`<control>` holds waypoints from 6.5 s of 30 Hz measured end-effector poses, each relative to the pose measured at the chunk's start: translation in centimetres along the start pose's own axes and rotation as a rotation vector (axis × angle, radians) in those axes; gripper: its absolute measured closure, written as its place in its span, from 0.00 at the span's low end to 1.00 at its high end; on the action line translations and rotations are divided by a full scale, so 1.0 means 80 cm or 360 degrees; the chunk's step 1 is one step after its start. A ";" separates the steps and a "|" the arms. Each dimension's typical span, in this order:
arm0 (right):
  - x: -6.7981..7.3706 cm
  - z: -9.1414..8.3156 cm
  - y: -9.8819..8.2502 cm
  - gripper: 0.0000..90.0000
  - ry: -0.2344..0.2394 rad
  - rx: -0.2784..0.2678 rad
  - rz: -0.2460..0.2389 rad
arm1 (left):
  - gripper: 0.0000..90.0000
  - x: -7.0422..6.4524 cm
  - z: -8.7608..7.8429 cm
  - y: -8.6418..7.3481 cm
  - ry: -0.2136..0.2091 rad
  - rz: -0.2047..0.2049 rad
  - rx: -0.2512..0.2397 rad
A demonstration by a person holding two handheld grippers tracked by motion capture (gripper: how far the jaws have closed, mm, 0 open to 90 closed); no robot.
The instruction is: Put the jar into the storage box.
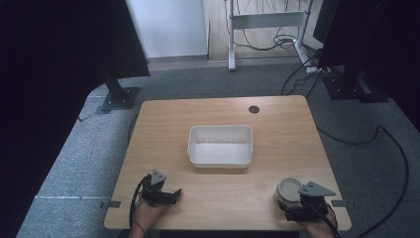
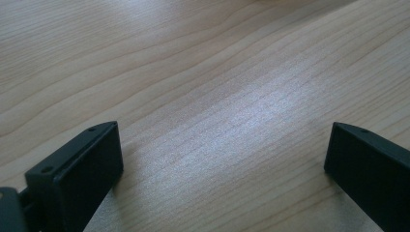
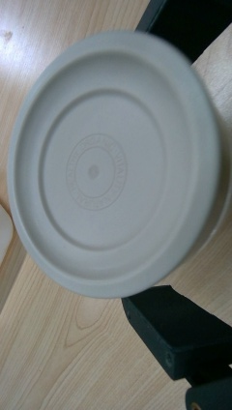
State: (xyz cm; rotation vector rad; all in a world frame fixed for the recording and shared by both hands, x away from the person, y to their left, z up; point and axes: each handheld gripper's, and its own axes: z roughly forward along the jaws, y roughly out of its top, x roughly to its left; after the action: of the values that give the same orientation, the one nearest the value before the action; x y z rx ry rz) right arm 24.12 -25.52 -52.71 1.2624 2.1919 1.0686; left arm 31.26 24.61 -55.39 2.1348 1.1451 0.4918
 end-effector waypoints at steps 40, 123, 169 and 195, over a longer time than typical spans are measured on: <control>0.011 0.006 0.015 0.11 -0.0076 0.0010 0.0004 | 0.00 0.000 0.000 0.000 0.0001 -0.0005 -0.0005; 0.065 0.082 0.104 0.11 0.0018 -0.0088 -0.0069 | 0.00 0.000 0.000 0.000 0.0000 -0.0004 -0.0006; 0.094 0.120 0.169 0.11 0.0088 -0.0092 -0.0150 | 0.00 0.000 0.000 0.000 0.0000 -0.0005 -0.0008; 0.093 0.161 0.199 0.11 0.0074 -0.0097 -0.0134 | 0.00 0.000 0.000 0.000 0.0000 -0.0003 -0.0007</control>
State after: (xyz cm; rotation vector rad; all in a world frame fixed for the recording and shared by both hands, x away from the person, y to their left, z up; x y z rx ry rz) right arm 37.50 -8.96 -48.25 1.1198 2.2083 1.1334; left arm 31.27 24.60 -55.41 2.1299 1.1451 0.4932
